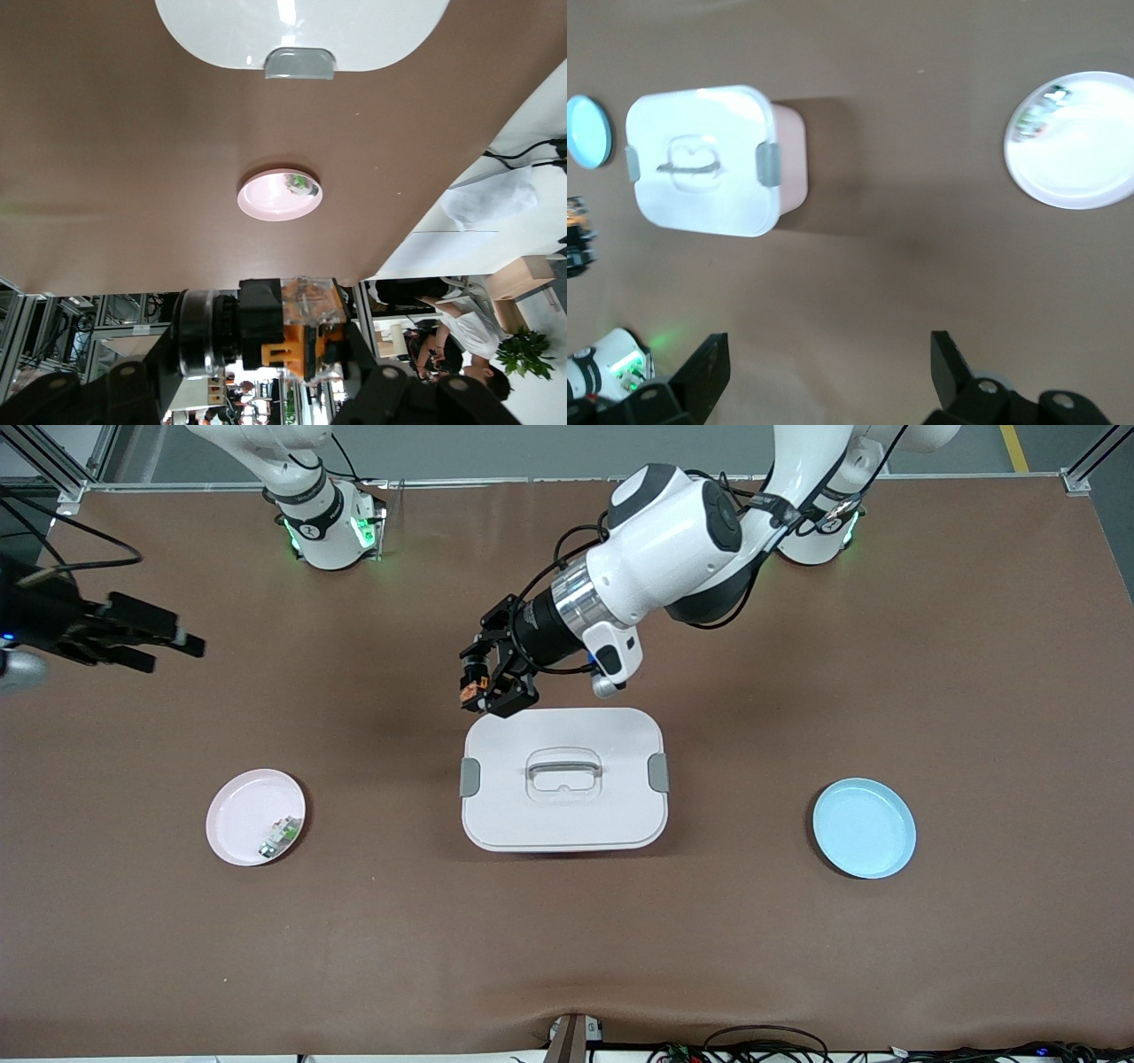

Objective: Transfer orange switch to right arm and place
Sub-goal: 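Hold the switch while the right gripper reaches toward it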

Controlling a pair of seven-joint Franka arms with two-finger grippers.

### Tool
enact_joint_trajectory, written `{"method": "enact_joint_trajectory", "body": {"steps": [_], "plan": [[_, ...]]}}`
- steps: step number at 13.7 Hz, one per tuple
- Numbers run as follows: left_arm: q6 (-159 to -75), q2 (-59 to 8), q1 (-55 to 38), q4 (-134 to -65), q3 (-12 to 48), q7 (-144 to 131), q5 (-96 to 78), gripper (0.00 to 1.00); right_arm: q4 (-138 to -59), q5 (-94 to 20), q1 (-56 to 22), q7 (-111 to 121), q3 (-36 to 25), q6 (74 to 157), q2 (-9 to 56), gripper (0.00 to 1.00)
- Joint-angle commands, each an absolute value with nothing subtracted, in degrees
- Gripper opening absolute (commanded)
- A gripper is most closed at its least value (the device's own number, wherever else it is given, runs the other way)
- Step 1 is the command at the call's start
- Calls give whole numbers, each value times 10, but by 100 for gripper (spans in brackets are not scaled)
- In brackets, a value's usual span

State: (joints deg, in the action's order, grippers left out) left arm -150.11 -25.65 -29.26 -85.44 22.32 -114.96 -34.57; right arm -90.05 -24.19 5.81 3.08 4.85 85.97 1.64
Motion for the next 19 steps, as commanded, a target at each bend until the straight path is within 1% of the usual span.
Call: {"method": "enact_joint_trajectory", "body": {"steps": [1,6,8,10,12,15,19], "plan": [[-1513,-262,-308,-846,218,-1162,-330,38,-904,-283,32,26,47,881,29,100],[-1520,-262,-310,-846,218,-1162,-322,38,-924,-301,-14,-17,47,913,37,100],[-1521,-263,-310,-846,219,-1162,-317,38,-932,-331,-29,-32,47,922,41,100],[-1521,-262,-310,-846,218,-1162,-317,38,-947,-341,-52,-38,47,955,42,100],[-1521,-262,-310,-847,218,-1162,-317,38,-947,-341,-77,-67,47,979,52,100],[-1521,-263,-309,-848,218,-1161,-315,38,-947,-341,-129,-126,47,1036,66,100],[-1521,-263,-309,-850,218,-1161,-315,38,-940,-342,-155,-137,47,1056,81,100]]}}
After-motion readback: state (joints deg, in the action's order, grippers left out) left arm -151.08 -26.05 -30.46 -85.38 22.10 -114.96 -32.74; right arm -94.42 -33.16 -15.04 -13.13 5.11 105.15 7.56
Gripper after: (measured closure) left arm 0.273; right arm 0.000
